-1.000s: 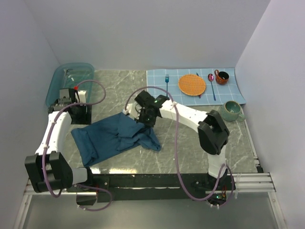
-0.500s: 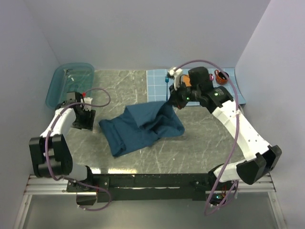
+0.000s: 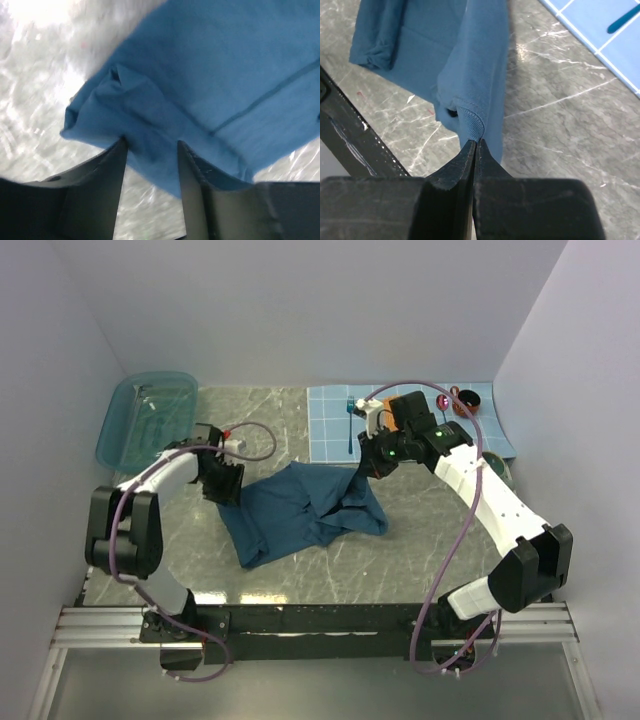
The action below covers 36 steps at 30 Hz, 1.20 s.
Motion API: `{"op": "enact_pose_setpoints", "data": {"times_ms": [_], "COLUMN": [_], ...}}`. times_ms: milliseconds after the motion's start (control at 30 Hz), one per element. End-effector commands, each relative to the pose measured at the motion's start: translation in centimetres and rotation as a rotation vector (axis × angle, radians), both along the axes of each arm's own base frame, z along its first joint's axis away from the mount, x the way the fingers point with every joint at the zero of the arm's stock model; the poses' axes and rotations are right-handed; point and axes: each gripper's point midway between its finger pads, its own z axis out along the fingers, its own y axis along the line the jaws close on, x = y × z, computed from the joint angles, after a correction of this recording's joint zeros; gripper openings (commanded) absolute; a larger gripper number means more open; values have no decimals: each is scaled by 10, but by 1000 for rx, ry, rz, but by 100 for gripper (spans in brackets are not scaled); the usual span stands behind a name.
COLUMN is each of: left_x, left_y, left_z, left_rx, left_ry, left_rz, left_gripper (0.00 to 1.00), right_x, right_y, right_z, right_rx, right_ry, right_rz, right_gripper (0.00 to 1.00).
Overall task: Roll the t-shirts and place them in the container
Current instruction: Flatten out the T-shirt at the center of the board.
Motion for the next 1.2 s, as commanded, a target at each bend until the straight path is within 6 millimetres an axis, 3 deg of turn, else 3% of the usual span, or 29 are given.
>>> {"op": "enact_pose_setpoints", "data": {"times_ms": [0,167,233,267,300,333,400,433,500,533,600,633,667,700,767,800,867,900,967,1067,1133,1167], "left_x": [13,1,-1,-2,2,4,21,28,46,51,59,53,46,39,6,-8,-44,-53,-69,-66,-49,-30], "left_y": [-5,-4,-3,-6,-9,-11,-17,-19,-17,-12,6,0,12,14,12,13,20,25,41,59,73,86], "left_z": [-15,-43,-50,-52,-47,-40,0,20,85,106,166,186,212,218,218,211,188,182,175,180,178,173], "left_rx": [43,116,128,114,100,86,17,-19,-106,-118,-131,-200,-195,-167,-156,-130,-92,-61,29,133,196,252], "left_ry": [54,159,178,192,182,174,77,30,-141,-202,-379,-426,-509,-553,-554,-543,-437,-418,-383,-435,-477,-513], "left_rz": [87,77,72,64,46,45,26,12,-39,-48,-75,-135,-151,-221,-307,-381,-410,-432,-404,-290,-192,-112], "left_gripper": [39,48,45,18,5,1,1,1,1,1,1,1,1,1,1,1,1,1,3,5,5,4], "right_x": [11,12,12,13,12,14,22,29,43,49,56,56,53,41,20,-2,-24,-43,-63,-86,-75,-49], "right_y": [1,-2,-4,-7,-9,-12,-26,-31,-49,-57,-79,-82,-86,-89,-85,-87,-84,-85,-82,-74,-73,-79], "right_z": [20,20,17,16,16,18,29,46,71,93,116,136,140,144,137,127,117,106,94,69,46,36], "right_rx": [29,31,30,30,34,34,44,60,76,90,117,142,151,155,192,191,208,207,234,279,280,297], "right_ry": [-57,-63,-52,-46,-39,-41,-61,-99,-167,-220,-245,-274,-261,-236,-172,-142,-113,-82,-30,78,118,144], "right_rz": [-14,-31,-45,-56,-59,-74,-129,-152,-228,-262,-357,-364,-382,-389,-350,-342,-309,-302,-279,-220,-232,-300], "right_gripper": [0,0,0,0,0,0,0,0,0,0,0,0,0,0,0,0,0,0,0,0,0,0]}}
